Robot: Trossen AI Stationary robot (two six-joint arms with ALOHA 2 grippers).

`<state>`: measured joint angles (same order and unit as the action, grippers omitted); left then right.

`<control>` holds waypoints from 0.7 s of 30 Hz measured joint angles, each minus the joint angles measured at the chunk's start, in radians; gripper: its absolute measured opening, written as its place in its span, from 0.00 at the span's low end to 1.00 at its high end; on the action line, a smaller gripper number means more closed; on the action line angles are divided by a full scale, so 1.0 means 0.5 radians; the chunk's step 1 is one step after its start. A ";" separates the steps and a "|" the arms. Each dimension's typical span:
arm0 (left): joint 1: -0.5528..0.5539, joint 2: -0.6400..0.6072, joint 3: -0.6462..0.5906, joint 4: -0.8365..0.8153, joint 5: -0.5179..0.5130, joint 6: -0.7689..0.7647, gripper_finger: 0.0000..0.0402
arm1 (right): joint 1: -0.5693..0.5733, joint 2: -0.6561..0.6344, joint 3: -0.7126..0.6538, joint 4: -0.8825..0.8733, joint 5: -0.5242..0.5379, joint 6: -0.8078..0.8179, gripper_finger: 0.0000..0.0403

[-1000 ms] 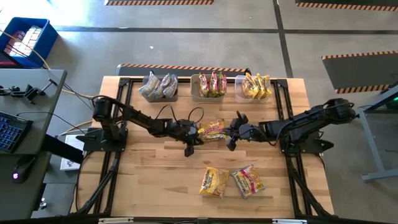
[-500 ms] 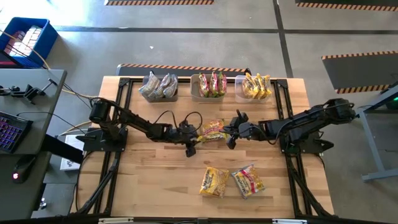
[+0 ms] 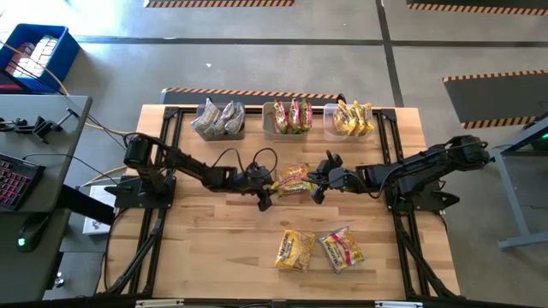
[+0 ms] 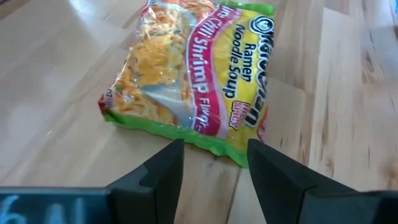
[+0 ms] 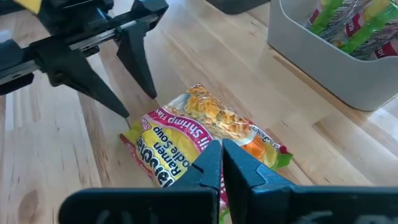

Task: Sort Maruchan noodles
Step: Put the green noodle pack into the gray bin

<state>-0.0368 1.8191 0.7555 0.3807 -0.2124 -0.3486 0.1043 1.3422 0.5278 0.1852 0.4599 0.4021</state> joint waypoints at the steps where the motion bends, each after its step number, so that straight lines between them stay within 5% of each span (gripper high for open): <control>1: 0.010 0.003 0.000 0.008 0.024 -0.001 0.42 | 0.000 0.000 0.000 0.000 0.000 -0.001 0.00; 5: 0.038 0.068 0.004 0.101 0.201 -0.033 0.42 | 0.000 0.000 0.000 0.006 0.003 0.000 0.00; 21: 0.051 0.408 0.308 0.136 0.176 -0.090 0.42 | 0.000 0.000 0.000 0.013 0.003 0.000 0.00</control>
<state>-0.0111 2.0231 0.9093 0.4487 -0.1242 -0.3934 0.1043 1.3422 0.5278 0.1917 0.4614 0.4019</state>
